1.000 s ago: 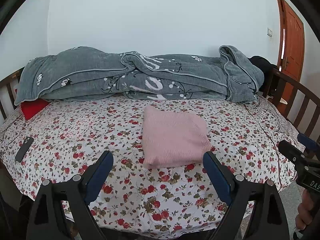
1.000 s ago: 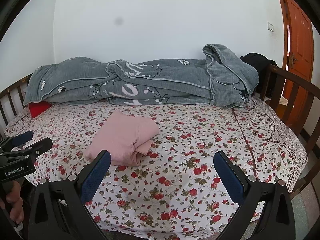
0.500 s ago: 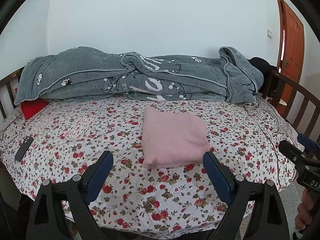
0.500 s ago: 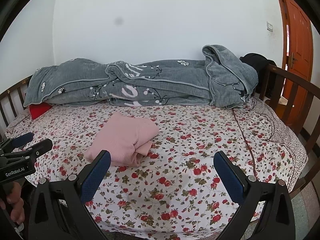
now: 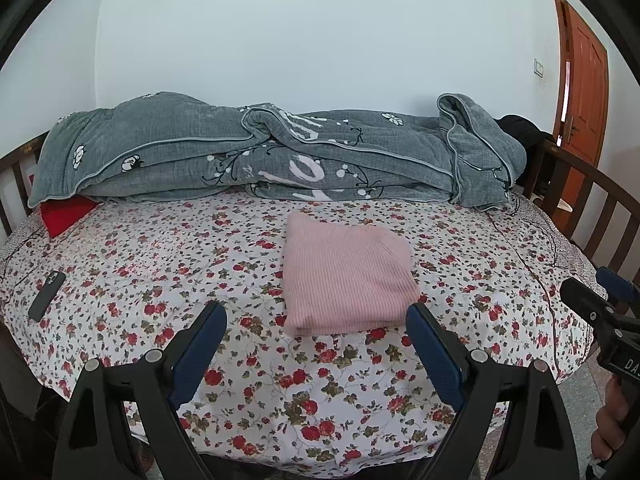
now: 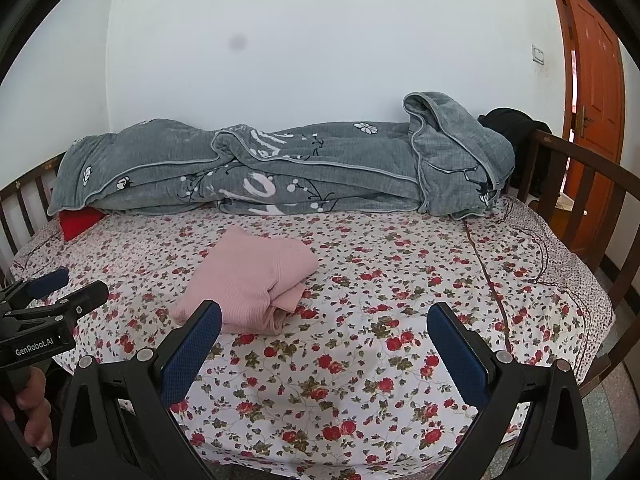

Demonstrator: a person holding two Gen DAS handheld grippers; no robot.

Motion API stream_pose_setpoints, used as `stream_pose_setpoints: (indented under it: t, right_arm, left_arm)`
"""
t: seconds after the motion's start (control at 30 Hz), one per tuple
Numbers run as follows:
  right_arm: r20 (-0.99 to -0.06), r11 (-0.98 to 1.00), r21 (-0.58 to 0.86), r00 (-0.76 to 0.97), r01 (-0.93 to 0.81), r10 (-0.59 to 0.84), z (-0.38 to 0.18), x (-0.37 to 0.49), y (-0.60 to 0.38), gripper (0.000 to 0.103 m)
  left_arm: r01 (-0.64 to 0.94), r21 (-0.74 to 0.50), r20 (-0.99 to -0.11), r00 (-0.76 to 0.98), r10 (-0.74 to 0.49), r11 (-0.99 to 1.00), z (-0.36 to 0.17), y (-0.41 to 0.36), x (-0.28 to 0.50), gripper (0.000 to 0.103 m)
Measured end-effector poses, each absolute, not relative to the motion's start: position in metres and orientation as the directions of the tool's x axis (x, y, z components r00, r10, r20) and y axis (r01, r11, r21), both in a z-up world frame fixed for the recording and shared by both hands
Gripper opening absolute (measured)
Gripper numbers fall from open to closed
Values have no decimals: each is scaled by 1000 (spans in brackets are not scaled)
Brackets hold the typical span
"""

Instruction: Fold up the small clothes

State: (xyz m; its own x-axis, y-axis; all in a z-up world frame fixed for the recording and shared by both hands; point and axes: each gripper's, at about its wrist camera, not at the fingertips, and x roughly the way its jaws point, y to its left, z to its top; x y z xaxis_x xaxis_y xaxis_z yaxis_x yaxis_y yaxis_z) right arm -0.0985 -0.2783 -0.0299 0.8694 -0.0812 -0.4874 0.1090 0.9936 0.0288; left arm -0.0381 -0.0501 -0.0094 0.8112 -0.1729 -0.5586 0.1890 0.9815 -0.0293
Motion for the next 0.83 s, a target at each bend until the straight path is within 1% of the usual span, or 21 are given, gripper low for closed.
stream_pose_setpoints:
  t: [0.83]
  right_arm:
    - [-488,993,44,869,111,-76,-32,-99,-276,101]
  left_arm:
    - [185,-33,-559,811,-172,982,-8,-50,-39,91]
